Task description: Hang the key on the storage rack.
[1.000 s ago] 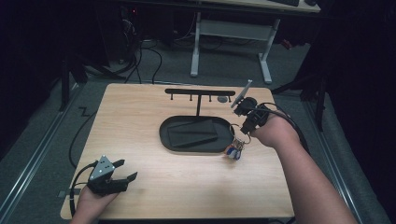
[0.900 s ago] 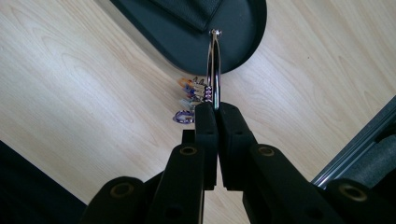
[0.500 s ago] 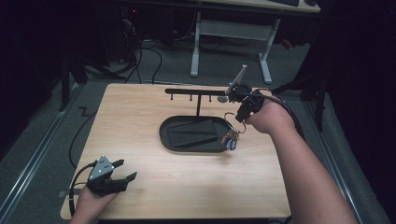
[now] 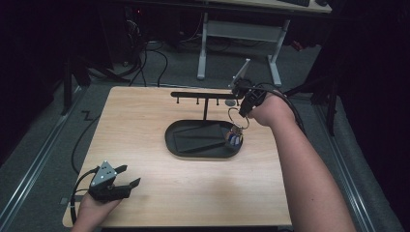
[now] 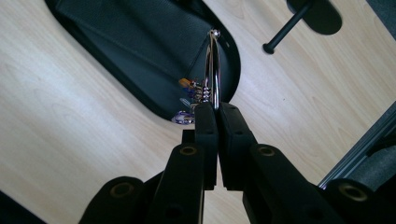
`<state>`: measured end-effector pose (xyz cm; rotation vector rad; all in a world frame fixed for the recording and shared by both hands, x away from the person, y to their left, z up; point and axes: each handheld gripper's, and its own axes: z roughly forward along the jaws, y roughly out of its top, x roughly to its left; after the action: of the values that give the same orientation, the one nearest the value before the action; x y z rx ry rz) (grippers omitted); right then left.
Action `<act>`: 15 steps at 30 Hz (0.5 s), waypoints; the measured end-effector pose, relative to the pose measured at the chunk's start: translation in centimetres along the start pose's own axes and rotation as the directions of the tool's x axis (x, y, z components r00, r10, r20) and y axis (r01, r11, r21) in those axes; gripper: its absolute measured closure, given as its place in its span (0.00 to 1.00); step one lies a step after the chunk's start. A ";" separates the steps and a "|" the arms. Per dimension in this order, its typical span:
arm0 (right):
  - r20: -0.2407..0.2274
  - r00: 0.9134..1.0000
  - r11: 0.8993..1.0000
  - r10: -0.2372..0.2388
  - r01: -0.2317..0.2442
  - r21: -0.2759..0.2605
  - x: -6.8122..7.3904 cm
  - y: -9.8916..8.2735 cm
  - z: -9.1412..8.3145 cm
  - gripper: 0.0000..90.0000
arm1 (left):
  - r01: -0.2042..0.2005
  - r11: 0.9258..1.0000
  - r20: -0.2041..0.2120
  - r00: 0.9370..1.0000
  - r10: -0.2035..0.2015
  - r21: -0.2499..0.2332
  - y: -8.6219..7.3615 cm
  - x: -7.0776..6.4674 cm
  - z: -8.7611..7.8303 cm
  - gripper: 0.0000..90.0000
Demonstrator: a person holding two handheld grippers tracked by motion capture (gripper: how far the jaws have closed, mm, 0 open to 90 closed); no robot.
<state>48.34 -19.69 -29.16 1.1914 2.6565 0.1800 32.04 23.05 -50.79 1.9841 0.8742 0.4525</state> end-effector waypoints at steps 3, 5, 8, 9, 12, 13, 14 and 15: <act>0.001 1.000 1.000 0.020 -0.020 -0.003 -0.6 0.3 0.3 0.98 | 0.002 1.000 -0.002 1.000 -0.002 0.000 0.0 0.1 0.0 0.32; 0.002 1.000 1.000 0.029 -0.029 -0.003 -1.0 0.6 0.5 0.97 | 0.001 1.000 -0.005 1.000 -0.001 0.000 -0.1 0.1 0.0 0.32; 0.004 0.999 0.999 0.038 -0.038 -0.003 -1.6 1.0 1.0 0.98 | 0.005 1.000 -0.005 1.000 -0.005 -0.003 -0.1 0.1 0.0 0.32; 0.003 0.999 0.999 0.048 -0.048 0.004 -1.7 1.1 1.2 0.98 | 0.005 1.000 -0.005 1.000 -0.005 -0.001 -0.1 0.1 0.0 0.32; 0.011 0.999 0.999 0.052 -0.052 0.004 -2.2 1.3 1.8 0.97 | 0.003 1.000 -0.004 1.000 -0.003 0.001 -0.1 0.1 0.0 0.32; 0.006 0.999 0.999 0.053 -0.053 0.004 -2.4 1.4 1.9 0.97 | 0.001 1.000 -0.005 1.000 -0.001 0.002 -0.1 0.1 0.0 0.32; 0.006 0.998 0.998 0.069 -0.069 0.008 -2.4 1.4 2.1 0.97 | 0.000 1.000 -0.006 1.000 0.000 0.002 -0.1 0.1 0.0 0.32; 0.008 0.998 0.998 0.059 -0.059 0.006 -2.6 1.4 2.2 0.97 | 0.000 1.000 -0.006 1.000 0.000 0.003 -0.1 0.2 -0.1 0.32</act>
<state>51.55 -20.67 -30.66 1.2709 2.6184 0.1762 32.07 23.24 -50.86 1.9861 0.8789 0.4570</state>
